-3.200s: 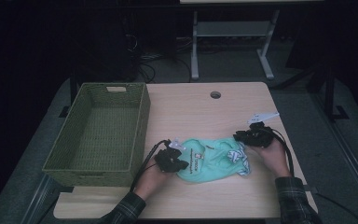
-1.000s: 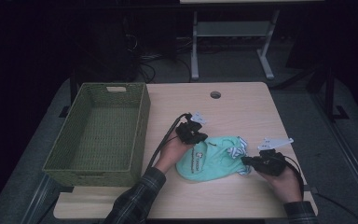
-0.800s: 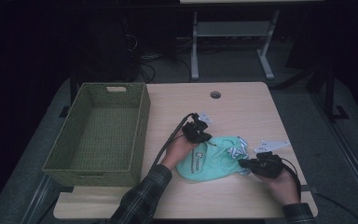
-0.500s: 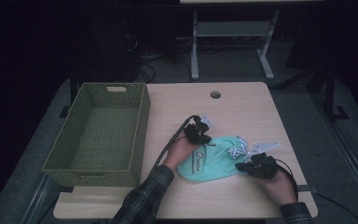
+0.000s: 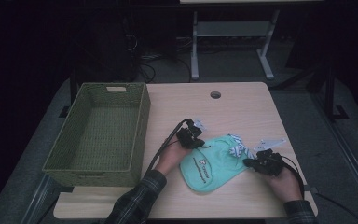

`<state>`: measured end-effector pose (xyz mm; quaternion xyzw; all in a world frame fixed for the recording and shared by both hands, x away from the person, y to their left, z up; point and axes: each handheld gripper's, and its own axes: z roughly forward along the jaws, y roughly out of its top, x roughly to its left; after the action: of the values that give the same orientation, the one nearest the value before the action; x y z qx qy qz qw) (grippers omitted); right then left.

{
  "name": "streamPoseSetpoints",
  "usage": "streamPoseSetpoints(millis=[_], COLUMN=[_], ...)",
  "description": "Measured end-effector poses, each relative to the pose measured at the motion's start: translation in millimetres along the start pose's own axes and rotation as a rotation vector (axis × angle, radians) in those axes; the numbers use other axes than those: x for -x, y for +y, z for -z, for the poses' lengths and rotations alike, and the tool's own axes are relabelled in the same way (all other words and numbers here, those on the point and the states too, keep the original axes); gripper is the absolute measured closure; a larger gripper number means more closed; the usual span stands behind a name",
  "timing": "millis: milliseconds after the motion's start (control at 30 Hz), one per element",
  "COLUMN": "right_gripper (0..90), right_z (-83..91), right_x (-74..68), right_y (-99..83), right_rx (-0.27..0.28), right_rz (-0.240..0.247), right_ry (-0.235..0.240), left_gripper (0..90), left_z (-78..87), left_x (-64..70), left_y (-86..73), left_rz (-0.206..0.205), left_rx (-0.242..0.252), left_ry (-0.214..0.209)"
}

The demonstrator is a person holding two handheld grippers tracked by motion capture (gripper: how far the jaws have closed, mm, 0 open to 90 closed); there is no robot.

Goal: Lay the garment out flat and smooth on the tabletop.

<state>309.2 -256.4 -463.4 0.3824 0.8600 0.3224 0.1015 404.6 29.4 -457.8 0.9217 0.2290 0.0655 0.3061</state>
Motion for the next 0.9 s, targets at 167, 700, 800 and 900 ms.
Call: streamPoseSetpoints(millis=[167,700,800,900], right_gripper=[90.0,90.0,90.0,90.0], right_z=[-4.3,-34.4,-43.5,-51.1], right_x=[4.3,19.3,20.4,19.0], right_y=[5.9,40.7,51.0,60.2], right_rx=[0.001,0.026,0.031,0.033], right_rz=[0.013,-0.006,-0.003,0.011], right_ry=[-0.019,-0.016,-0.013,-0.013], left_gripper=[89.9,89.8,89.8,89.8], left_z=[9.7,34.6,37.9,38.3], left_x=[7.9,35.9,42.9,46.3], left_y=[-12.1,-42.2,-45.7,-47.7], left_rz=[0.009,0.017,0.005,0.007], left_rx=[-0.008,-0.037,-0.049,-0.043], left_ry=[-0.010,-0.067,-0.083,-0.116])
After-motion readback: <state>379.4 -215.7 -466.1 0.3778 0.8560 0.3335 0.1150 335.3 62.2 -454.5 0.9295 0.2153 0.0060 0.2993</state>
